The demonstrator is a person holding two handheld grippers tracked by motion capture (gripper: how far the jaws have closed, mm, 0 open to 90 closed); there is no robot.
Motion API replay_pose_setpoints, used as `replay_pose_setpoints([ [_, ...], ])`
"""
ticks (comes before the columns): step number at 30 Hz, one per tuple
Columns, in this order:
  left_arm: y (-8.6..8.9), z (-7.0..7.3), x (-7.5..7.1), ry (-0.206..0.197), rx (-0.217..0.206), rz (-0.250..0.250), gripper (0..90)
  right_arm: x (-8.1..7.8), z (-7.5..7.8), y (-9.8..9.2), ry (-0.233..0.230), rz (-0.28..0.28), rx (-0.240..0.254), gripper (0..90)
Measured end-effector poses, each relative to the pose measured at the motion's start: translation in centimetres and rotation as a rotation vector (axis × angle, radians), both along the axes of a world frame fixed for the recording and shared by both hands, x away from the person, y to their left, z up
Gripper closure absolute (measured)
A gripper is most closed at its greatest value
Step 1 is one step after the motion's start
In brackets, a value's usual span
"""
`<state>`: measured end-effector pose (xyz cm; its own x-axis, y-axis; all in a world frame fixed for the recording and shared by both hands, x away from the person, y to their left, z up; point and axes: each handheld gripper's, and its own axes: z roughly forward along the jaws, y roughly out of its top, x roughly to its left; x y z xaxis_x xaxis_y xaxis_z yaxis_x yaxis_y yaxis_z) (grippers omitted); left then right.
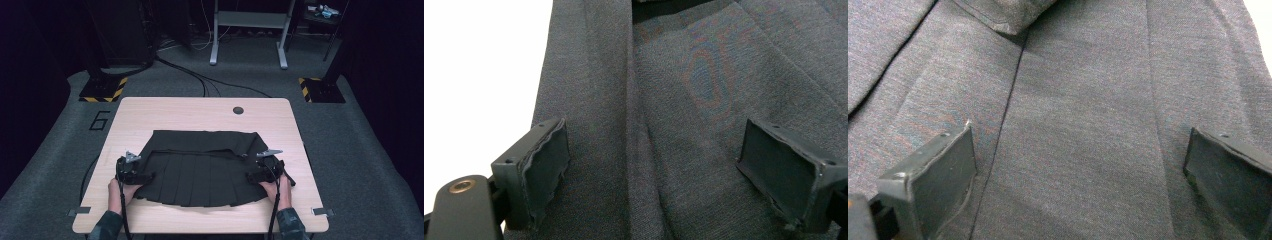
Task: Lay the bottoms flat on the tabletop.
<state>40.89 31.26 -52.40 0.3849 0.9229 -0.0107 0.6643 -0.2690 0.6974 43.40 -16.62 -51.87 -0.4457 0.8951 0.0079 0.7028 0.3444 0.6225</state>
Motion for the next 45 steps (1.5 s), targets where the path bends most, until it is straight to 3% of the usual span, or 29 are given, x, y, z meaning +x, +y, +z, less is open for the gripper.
replay_pose_setpoints([
  [9,0.1,-0.2,-2.1,-0.021,-0.01,0.015,12.3,-1.6,-0.1,0.0,-0.014,0.008,0.003,0.0],
  [22,0.5,-0.1,-4.0,-0.007,-0.005,-0.003,12.4,-3.4,-0.1,0.0,-0.015,0.018,0.003,0.3],
  [25,0.6,0.1,-3.8,0.009,0.001,-0.015,12.5,-3.3,0.0,0.0,-0.002,0.018,-0.002,0.4],
  [26,0.5,0.3,-3.6,0.034,0.014,-0.02,12.6,-3.3,0.1,0.1,0.007,0.017,-0.005,0.4],
  [30,0.5,1.2,-3.2,0.028,0.011,-0.033,14.5,-3.0,0.6,0.2,0.018,0.029,-0.015,4.3],
  [35,0.5,2.6,-2.6,0.002,-0.006,-0.042,14.6,-3.0,2.0,0.4,-0.025,0.028,0.005,4.4],
  [39,0.3,4.0,-1.1,-0.008,-0.02,-0.064,15.9,-2.4,3.4,0.9,-0.066,0.039,0.026,7.0],
  [40,0.2,4.1,-0.7,-0.009,-0.038,-0.058,16.7,-2.2,3.8,1.1,-0.071,0.044,0.027,7.9],
  [41,0.1,4.2,-0.3,-0.008,-0.023,-0.065,17.6,-2.0,4.1,1.4,-0.081,0.045,0.035,9.1],
  [43,-0.1,4.2,0.5,-0.004,-0.043,-0.064,20.3,-1.5,4.5,2.0,-0.092,0.055,0.029,12.3],
  [45,-0.6,4.2,1.3,-0.016,-0.032,-0.059,22.6,-1.0,4.8,2.6,-0.097,0.062,0.038,14.1],
])
